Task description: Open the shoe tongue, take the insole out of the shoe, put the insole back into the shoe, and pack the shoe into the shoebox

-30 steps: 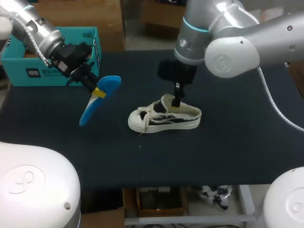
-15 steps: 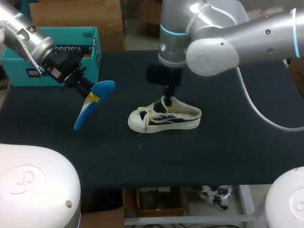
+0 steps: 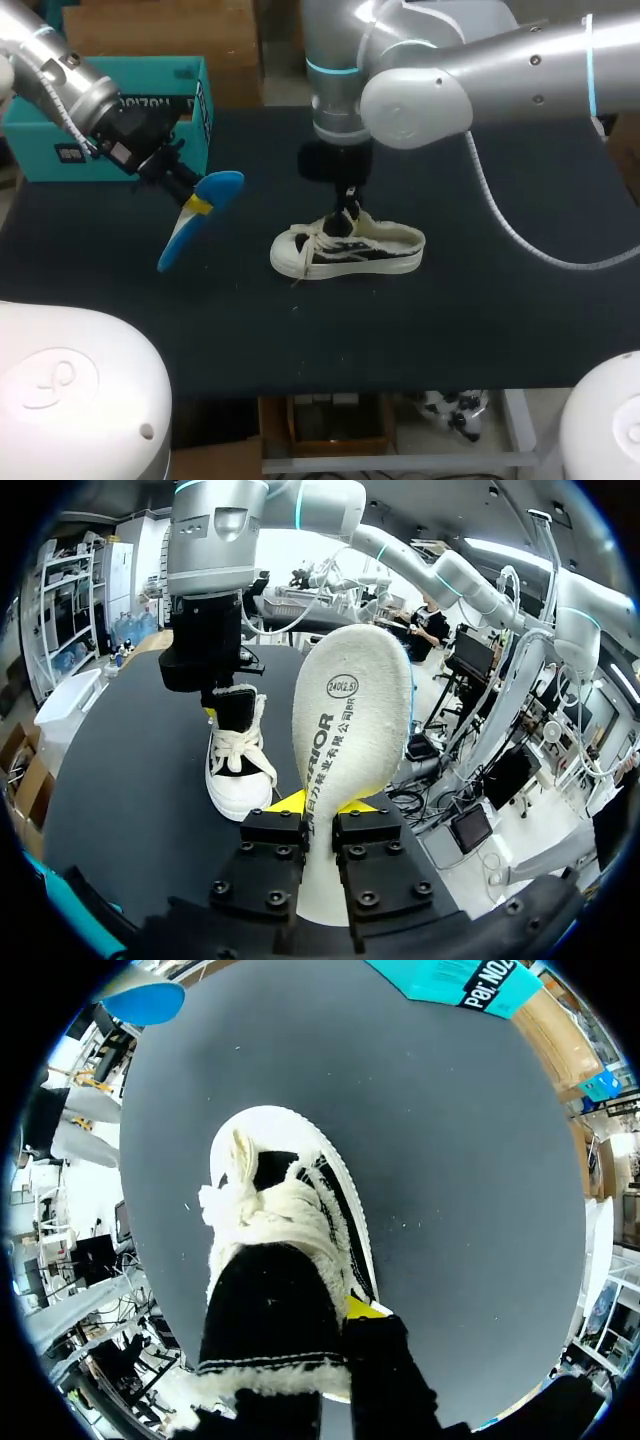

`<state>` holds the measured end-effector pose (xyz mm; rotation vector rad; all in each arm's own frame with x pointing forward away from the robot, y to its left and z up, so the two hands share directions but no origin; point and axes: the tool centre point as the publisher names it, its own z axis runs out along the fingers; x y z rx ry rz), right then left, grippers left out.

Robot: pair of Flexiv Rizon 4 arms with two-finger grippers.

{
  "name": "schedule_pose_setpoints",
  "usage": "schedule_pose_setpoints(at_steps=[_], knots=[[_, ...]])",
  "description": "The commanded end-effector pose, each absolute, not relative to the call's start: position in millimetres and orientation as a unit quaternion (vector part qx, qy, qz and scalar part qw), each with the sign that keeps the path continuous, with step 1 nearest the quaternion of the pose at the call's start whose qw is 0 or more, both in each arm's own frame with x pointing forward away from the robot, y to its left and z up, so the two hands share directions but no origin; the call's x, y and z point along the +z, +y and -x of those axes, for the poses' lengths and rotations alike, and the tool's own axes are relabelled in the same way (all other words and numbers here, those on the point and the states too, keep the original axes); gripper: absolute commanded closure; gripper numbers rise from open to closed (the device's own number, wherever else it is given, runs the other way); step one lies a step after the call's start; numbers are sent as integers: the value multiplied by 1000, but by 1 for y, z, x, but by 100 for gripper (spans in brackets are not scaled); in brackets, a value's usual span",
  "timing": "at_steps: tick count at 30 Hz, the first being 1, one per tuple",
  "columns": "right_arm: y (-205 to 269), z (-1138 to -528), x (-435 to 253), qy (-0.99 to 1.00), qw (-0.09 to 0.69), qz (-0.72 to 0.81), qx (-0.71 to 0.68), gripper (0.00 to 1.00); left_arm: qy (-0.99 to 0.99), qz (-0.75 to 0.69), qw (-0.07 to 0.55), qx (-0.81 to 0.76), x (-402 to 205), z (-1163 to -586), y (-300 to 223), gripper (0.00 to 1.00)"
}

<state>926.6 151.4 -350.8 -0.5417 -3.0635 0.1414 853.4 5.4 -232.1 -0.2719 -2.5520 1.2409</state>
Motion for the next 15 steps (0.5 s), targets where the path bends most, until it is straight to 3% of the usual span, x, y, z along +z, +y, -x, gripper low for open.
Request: schedule_pose_setpoints(at_steps=[1, 15], knots=[[149, -922, -340, -977, 20, 207, 52, 100, -884, 112, 152, 428, -227, -859, -1, 100], [150, -903, -312, -917, 45, 396, -2, 100, -855, 254, 174, 418, -200, -873, -28, 100]])
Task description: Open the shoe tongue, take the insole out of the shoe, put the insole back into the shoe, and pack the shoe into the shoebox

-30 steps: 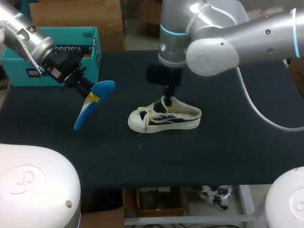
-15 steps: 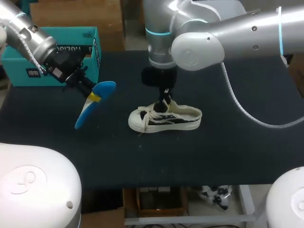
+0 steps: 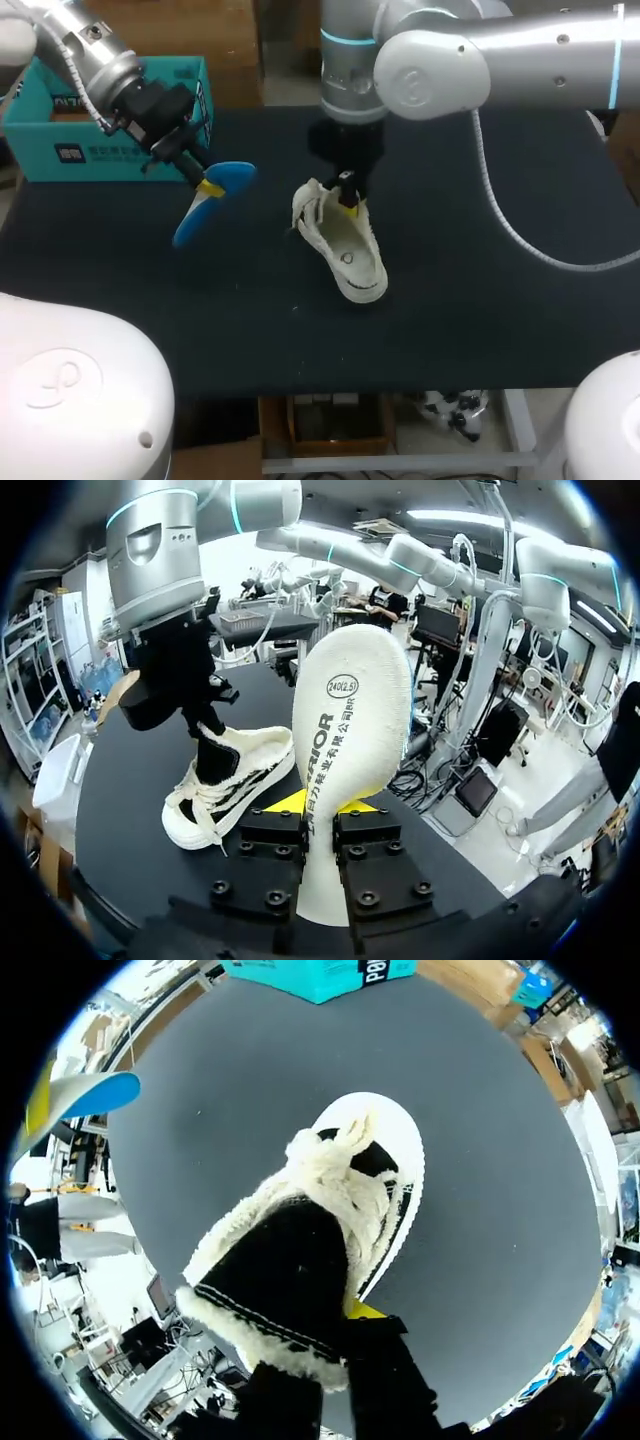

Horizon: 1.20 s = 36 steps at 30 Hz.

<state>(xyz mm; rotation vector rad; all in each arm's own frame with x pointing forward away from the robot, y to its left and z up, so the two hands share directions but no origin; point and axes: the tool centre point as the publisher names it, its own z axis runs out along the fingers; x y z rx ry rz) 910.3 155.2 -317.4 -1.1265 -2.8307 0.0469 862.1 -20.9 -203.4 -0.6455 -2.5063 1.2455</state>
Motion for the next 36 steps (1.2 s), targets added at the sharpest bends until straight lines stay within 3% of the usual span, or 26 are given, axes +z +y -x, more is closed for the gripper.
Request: schedule_pose_setpoints(at_steps=[1, 19, 36], knots=[[151, -901, -312, -910, 47, 412, -7, 100, -853, 261, 175, 417, -199, -875, -29, 100], [168, -876, -326, -786, 34, 614, -57, 100, -829, 334, 201, 400, -200, -893, -50, 100], [151, -891, -348, -786, 59, 610, -74, 98, -824, 338, 212, 402, -217, -907, -51, 100]])
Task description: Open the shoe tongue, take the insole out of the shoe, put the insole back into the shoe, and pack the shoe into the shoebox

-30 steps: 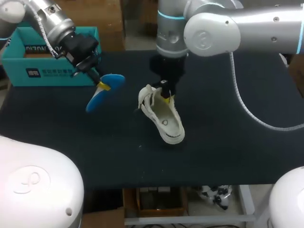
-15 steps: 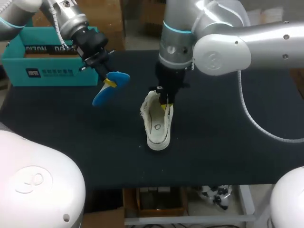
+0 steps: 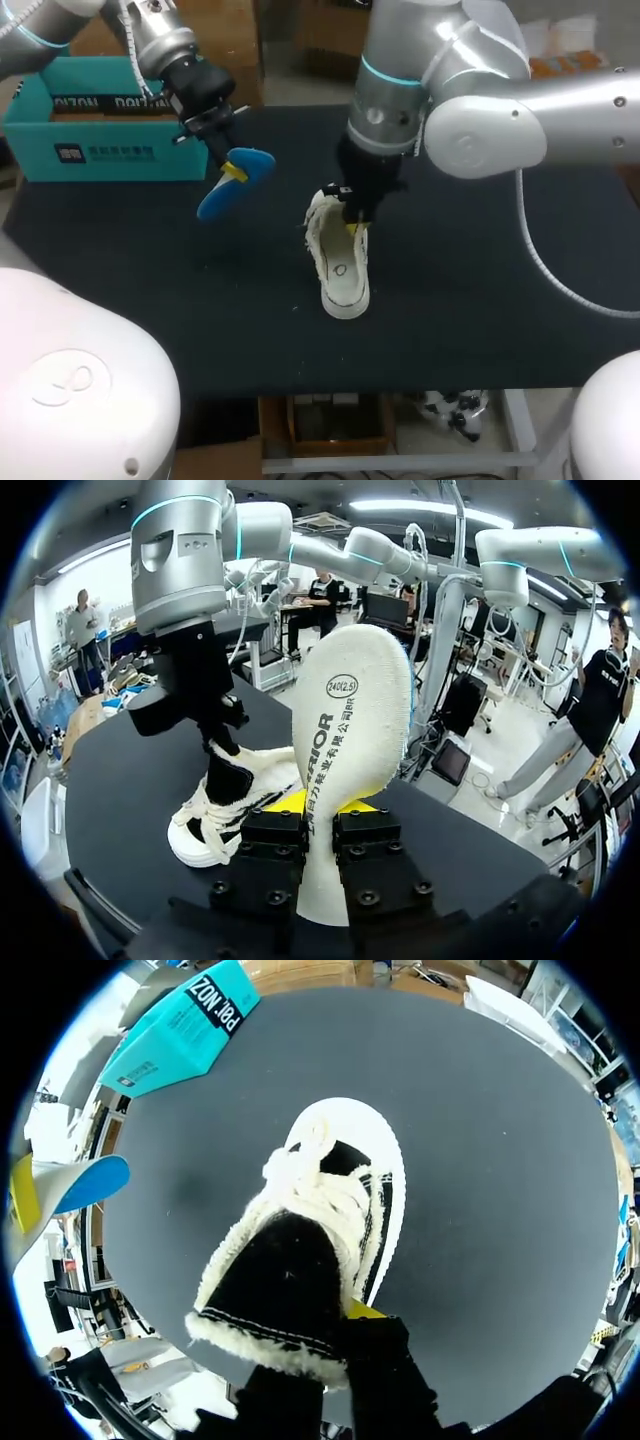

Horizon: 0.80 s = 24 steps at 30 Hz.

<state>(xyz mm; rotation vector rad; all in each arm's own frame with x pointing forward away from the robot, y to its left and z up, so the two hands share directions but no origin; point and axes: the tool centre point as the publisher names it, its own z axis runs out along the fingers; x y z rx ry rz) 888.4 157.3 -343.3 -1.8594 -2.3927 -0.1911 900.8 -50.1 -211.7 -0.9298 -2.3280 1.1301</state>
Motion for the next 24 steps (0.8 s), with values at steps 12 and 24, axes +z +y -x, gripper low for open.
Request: schedule_pose_setpoints(at_steps=[12, 24], knots=[[150, -868, -303, -772, 58, 630, -62, 0, -792, 385, 205, 428, -193, -886, -48, 100], [146, -852, -279, -762, 73, 639, -71, 0, -759, 418, 224, 447, -172, -866, -59, 100]])
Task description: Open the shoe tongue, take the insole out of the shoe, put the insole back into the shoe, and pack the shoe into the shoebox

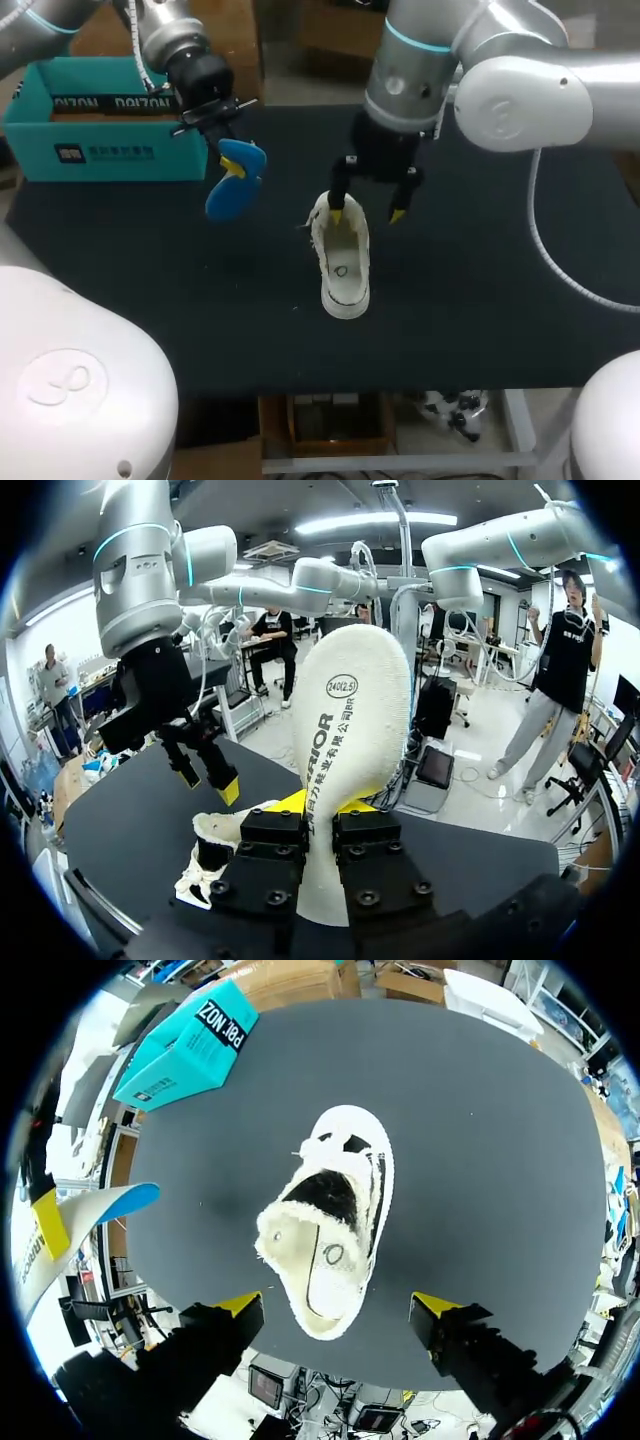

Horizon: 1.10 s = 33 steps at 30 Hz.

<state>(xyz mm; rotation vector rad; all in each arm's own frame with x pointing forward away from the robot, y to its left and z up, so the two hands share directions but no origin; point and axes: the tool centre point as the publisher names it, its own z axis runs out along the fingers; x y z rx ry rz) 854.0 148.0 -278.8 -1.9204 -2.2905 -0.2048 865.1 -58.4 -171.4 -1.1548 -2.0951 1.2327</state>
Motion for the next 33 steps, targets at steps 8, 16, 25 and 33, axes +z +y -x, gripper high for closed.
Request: schedule_pose_setpoints(at_steps=[8, 16, 25, 33], knots=[[142, -851, -273, -765, 82, 635, -72, 0, -759, 418, 224, 447, -172, -866, -59, 100], [127, -836, -254, -714, 186, 674, -47, 0, -713, 461, 230, 476, -178, -814, -76, 100], [123, -820, -254, -646, 266, 714, -45, 0, -644, 520, 246, 504, -163, -791, -102, 100], [128, -822, -254, -598, 293, 746, -18, 0, -612, 569, 243, 494, -159, -777, -128, 100]])
